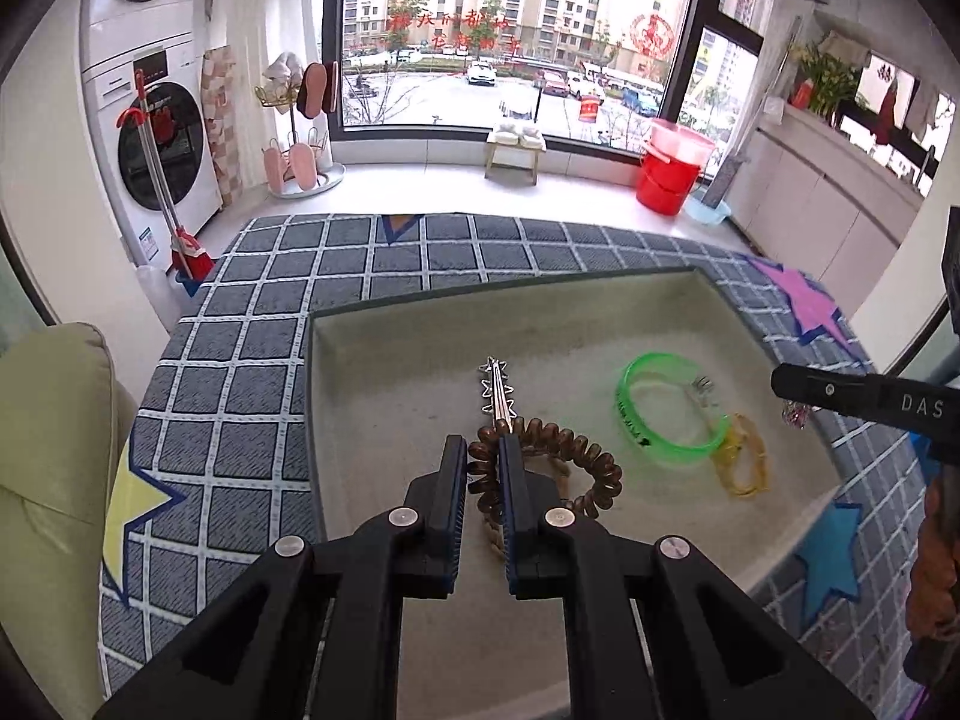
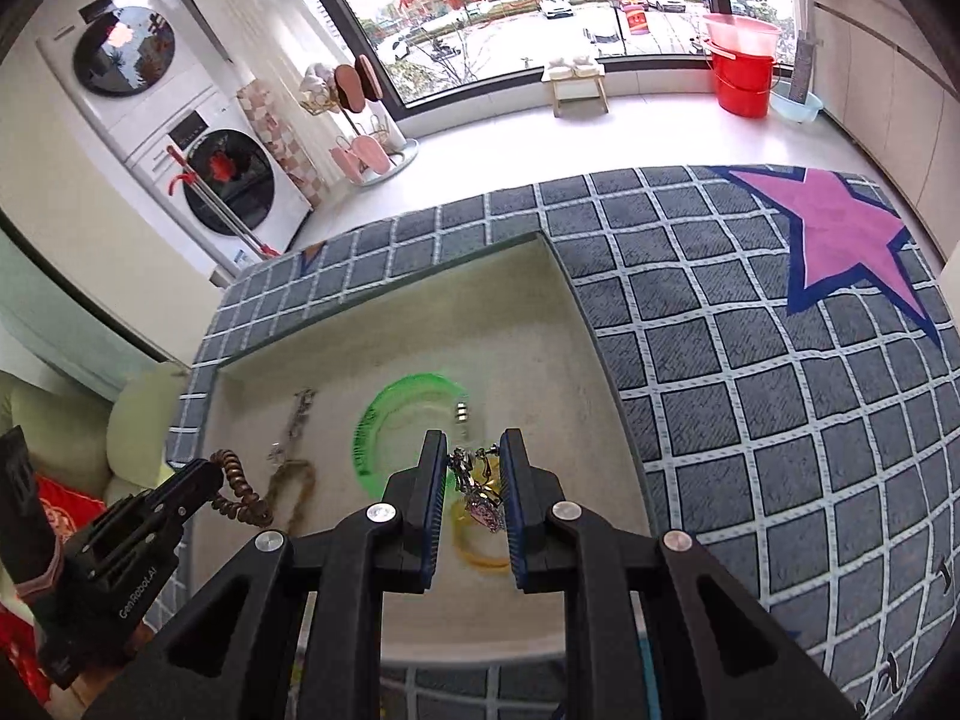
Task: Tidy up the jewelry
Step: 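Carry the silver keychain in the right tool while the left tool carries the wooden bead bracelet over the tray, then open the right tool to drop the keychain while the left tool drops the bead bracelet, then move both tools back over the rug toward the remaining jewelry, then grasp the heart keychain with the right tool while the left tool grasps the beige hair clip, then carry the heart keychain and beige hair clip over the tray with both tools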
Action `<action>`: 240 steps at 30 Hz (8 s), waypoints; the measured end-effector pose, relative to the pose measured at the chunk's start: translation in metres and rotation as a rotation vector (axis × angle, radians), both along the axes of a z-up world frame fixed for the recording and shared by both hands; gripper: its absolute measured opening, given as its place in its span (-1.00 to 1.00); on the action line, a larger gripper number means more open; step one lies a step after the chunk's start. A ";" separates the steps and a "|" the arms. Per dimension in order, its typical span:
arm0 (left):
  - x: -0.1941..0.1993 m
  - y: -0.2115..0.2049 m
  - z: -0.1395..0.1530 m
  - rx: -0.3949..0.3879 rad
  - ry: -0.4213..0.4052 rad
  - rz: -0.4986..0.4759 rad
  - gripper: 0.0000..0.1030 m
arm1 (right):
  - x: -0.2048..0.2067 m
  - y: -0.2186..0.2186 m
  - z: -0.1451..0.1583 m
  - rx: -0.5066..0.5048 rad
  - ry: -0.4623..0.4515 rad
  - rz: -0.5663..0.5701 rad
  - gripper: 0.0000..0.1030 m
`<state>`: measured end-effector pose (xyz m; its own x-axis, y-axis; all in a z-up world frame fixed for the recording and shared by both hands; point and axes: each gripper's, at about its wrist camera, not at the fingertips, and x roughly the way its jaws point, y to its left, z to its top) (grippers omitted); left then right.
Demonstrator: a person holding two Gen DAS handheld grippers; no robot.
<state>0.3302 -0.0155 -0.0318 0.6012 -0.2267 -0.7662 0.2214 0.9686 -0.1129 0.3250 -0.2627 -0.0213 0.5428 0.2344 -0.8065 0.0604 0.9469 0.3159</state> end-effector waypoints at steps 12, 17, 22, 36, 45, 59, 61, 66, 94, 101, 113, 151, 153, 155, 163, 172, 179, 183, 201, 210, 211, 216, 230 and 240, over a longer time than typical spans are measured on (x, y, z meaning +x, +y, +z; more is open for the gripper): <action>0.004 -0.006 -0.017 0.053 0.003 -0.012 -0.53 | 0.005 -0.001 -0.033 -0.011 0.045 -0.016 -0.62; 0.003 -0.011 -0.021 0.091 0.000 -0.015 -0.53 | 0.005 -0.003 -0.040 0.007 0.053 -0.027 -0.60; 0.001 -0.014 -0.018 0.092 -0.016 -0.020 -0.53 | 0.003 -0.003 -0.039 0.024 0.050 -0.014 -0.46; -0.006 -0.020 -0.009 0.138 -0.065 0.003 0.72 | -0.014 0.010 -0.011 0.039 -0.017 0.016 0.27; -0.012 -0.020 0.005 0.132 -0.104 0.003 0.77 | -0.026 0.004 -0.001 0.034 -0.023 -0.001 0.28; -0.050 -0.008 0.032 0.112 -0.129 0.016 1.00 | -0.066 0.017 0.019 -0.013 -0.083 0.043 0.86; -0.058 -0.005 0.033 0.105 -0.120 0.012 1.00 | -0.074 0.018 0.023 -0.036 -0.098 0.047 1.00; -0.086 0.005 0.034 0.131 -0.129 0.028 1.00 | -0.098 0.017 0.034 -0.070 -0.157 0.022 1.00; -0.184 -0.003 -0.017 0.150 -0.003 -0.094 1.00 | -0.199 0.006 -0.026 -0.060 0.066 0.014 1.00; -0.183 -0.004 -0.028 0.171 0.020 -0.089 1.00 | -0.207 0.001 -0.037 -0.092 0.086 -0.012 1.00; -0.182 -0.011 -0.035 0.193 0.021 -0.113 1.00 | -0.209 0.007 -0.040 -0.141 0.079 -0.013 1.00; -0.187 -0.037 -0.033 0.133 0.059 -0.299 -0.58 | -0.174 0.028 -0.046 -0.334 0.037 0.020 -0.63; -0.186 -0.034 -0.032 0.120 0.069 -0.293 -0.58 | -0.175 0.027 -0.045 -0.322 0.036 0.016 -0.63; -0.187 -0.034 -0.032 0.121 0.068 -0.291 -0.58 | -0.177 0.026 -0.045 -0.312 0.035 0.015 -0.63; -0.189 -0.032 -0.026 0.109 0.051 -0.281 -0.58 | -0.183 0.025 -0.035 -0.301 0.013 0.015 -0.63; -0.190 -0.021 -0.014 0.062 0.029 -0.255 -0.58 | -0.189 0.016 -0.025 -0.255 0.000 -0.002 -0.63; -0.189 0.000 -0.004 0.000 0.031 -0.219 -0.58 | -0.199 0.010 -0.013 -0.218 -0.027 -0.007 -0.63; -0.188 0.006 -0.001 -0.010 0.028 -0.197 -0.58 | -0.202 0.009 -0.007 -0.201 -0.039 -0.003 -0.63; -0.164 0.007 0.051 -0.055 -0.094 -0.160 -0.58 | -0.182 0.014 0.038 -0.202 -0.124 0.040 -0.63; -0.105 0.007 0.060 -0.043 -0.111 -0.105 -0.58 | -0.125 0.014 0.058 -0.180 -0.146 0.063 -0.63; -0.100 0.007 0.059 -0.038 -0.111 -0.096 -0.58 | -0.115 0.014 0.059 -0.180 -0.148 0.064 -0.63; -0.063 0.007 0.049 -0.002 -0.102 -0.039 -0.58 | -0.077 0.012 0.051 -0.183 -0.144 0.048 -0.63; -0.002 0.001 0.001 0.064 -0.034 0.011 -0.58 | -0.006 0.012 -0.005 -0.199 -0.071 0.029 -0.63; 0.007 -0.007 -0.018 0.111 -0.003 0.001 -0.58 | 0.006 0.009 -0.023 -0.199 -0.040 0.018 -0.63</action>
<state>0.3371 -0.0227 -0.0500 0.6040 -0.1398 -0.7846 0.2207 0.9753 -0.0038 0.3305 -0.2540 -0.0442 0.5722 0.0821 -0.8160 0.0344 0.9917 0.1239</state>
